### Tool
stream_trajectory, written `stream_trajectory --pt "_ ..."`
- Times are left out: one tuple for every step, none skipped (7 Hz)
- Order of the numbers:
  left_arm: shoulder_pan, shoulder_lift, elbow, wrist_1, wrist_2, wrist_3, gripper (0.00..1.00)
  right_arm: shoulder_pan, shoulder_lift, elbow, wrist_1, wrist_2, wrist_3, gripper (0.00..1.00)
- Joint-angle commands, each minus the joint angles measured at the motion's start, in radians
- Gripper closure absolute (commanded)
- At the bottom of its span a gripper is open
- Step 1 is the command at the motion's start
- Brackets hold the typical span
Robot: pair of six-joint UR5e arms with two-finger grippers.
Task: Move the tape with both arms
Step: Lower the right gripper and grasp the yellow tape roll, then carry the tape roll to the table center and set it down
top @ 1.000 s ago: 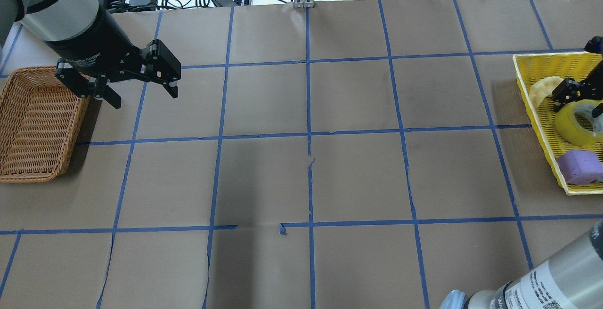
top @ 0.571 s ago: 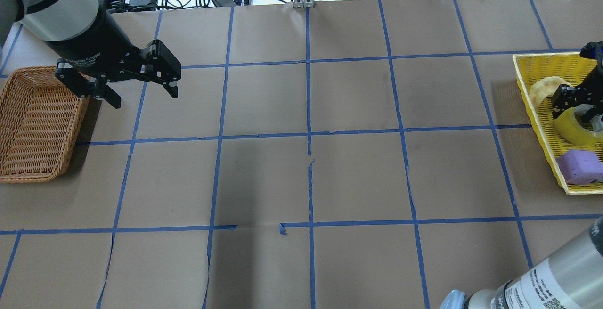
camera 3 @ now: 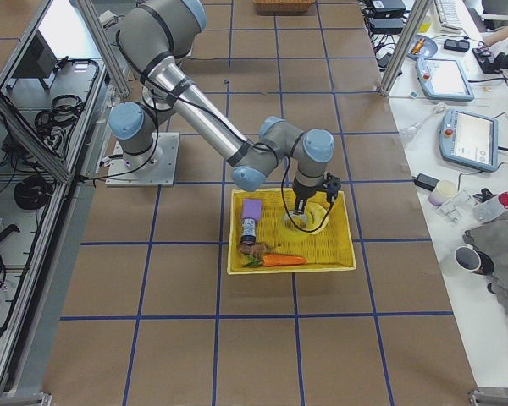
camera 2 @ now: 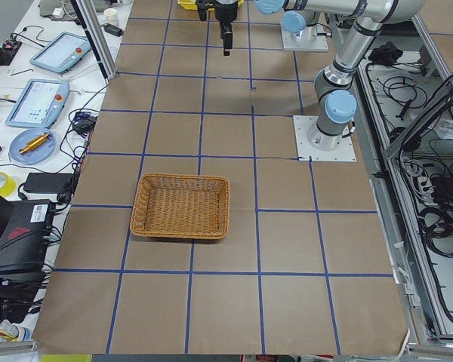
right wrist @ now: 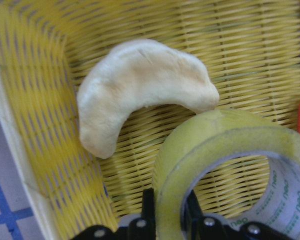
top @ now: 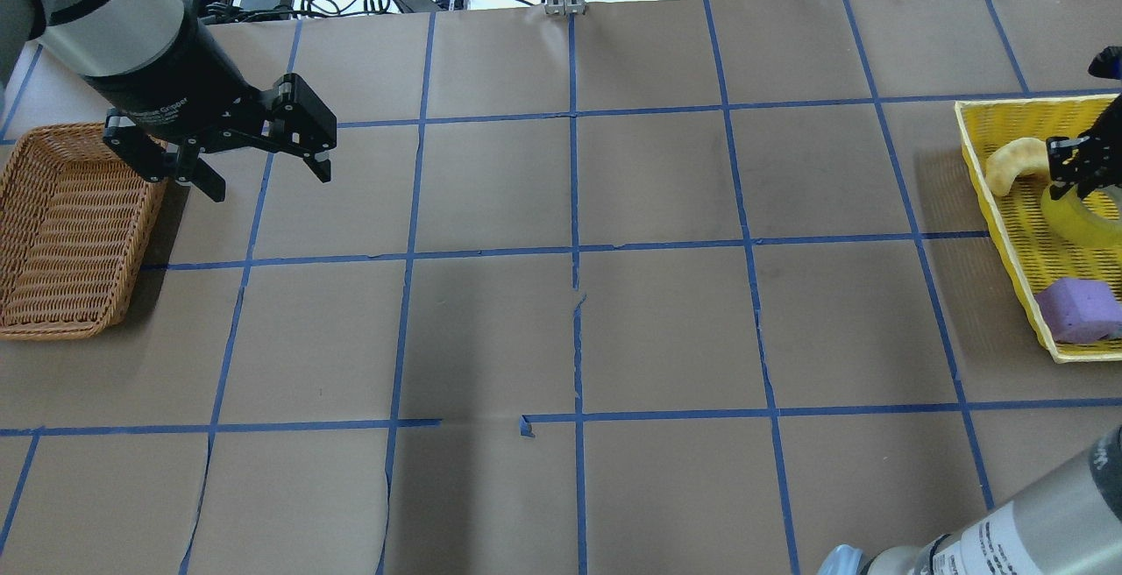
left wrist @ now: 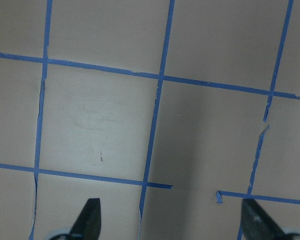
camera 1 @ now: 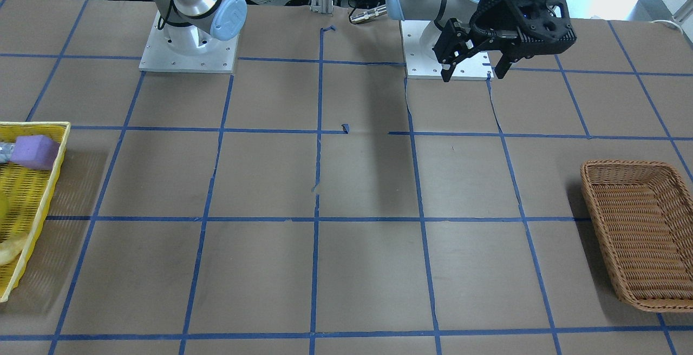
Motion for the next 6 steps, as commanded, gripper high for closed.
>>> stream_trajectory --pt "0.000 0.000 0.000 -0.001 0.001 0.000 0.00 0.139 -0.127 -0.034 0.100 0.003 0.141 1.00" --pt "0.000 0.001 0.000 -0.001 0.002 0.000 0.00 0.261 -0.125 -0.048 0.152 0.007 0.331 1.00" --pt "0.000 0.002 0.000 0.001 0.002 0.000 0.00 0.402 -0.122 -0.048 0.148 0.032 0.465 1.00" --pt "0.000 0.000 0.000 0.001 0.001 0.000 0.00 0.541 -0.106 -0.049 0.127 0.130 0.673 1.00" --pt "0.000 -0.002 0.000 0.001 -0.001 0.000 0.00 0.666 -0.052 -0.048 0.075 0.148 0.814 1.00" --pt "-0.001 0.000 0.000 -0.001 0.002 0.000 0.00 0.776 0.025 -0.061 -0.022 0.148 0.947 1.00"
